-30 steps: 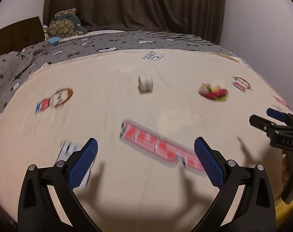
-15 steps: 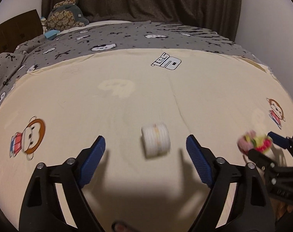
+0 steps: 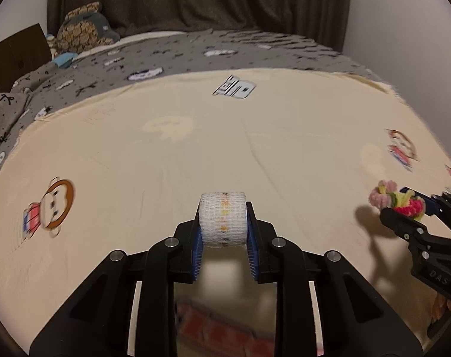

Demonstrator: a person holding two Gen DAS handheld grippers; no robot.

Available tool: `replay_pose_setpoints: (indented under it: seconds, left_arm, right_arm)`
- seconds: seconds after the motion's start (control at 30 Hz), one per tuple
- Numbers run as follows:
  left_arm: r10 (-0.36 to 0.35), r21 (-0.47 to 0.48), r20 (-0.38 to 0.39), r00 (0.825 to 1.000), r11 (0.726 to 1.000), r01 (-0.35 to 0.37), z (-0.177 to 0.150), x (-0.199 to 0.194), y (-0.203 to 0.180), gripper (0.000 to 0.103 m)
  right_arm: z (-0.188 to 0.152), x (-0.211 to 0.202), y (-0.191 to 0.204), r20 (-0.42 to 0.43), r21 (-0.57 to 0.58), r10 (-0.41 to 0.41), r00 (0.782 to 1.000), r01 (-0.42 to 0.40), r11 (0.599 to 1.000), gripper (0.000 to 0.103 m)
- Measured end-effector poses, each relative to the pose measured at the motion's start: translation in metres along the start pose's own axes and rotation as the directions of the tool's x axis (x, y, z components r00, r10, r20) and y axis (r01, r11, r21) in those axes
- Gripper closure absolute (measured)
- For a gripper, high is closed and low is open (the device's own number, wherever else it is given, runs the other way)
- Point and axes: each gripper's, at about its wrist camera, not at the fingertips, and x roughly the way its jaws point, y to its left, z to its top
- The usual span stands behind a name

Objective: Collect trash
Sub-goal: 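Grasp the white roll with left tool while right tool grasps pink pipe-cleaner toy, then lower white roll with left tool and pink toy with right tool into bin, open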

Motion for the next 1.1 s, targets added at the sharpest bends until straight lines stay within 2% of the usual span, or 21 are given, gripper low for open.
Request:
replay_pose_setpoints:
  seconds: [0.13,0.3,0.57,0.7,0.83,0.93,1.1]
  left_arm:
    - [-0.039,0.031,0.045,0.998,0.999,0.037,-0.028,-0.05,-0.016,0.08]
    - [-0.126,0.05,0.079,0.989,0.991,0.123,-0.077,-0.108,-0.037,0.08]
    - [-0.205,0.116,0.107,0.973,0.974,0.192,-0.148,-0.17,-0.064,0.08]
    - [-0.236,0.136,0.097,0.967,0.966,0.222,-0.18,-0.187,-0.072,0.08]
    - [-0.264,0.148,0.055,0.963,0.956,0.254,-0.212,-0.191,-0.081,0.08]
    - [-0.268,0.143,0.007,0.963,0.954,0.264,-0.237,-0.183,-0.086,0.08]
    - [-0.305,0.079,-0.104,0.947,0.946,0.314,-0.276,-0.159,-0.089,0.08]
  right_arm:
    - [-0.021,-0.048,0.007,0.037,-0.023,0.02,0.999,-0.019,1.0,0.052]
    - [-0.058,-0.108,0.013,0.092,-0.048,0.056,0.994,-0.052,0.998,0.052]
    - [-0.121,-0.173,0.023,0.137,-0.089,0.074,0.988,-0.062,0.994,0.051]
    - [-0.153,-0.188,0.027,0.134,-0.088,0.071,0.988,-0.06,0.994,0.051]
    - [-0.189,-0.187,0.029,0.075,-0.056,0.078,0.994,-0.074,0.996,0.051]
    - [-0.215,-0.18,0.028,0.018,-0.015,0.088,0.996,-0.087,0.996,0.051]
    - [-0.251,-0.163,0.026,-0.076,0.037,0.086,0.993,-0.084,0.996,0.051]
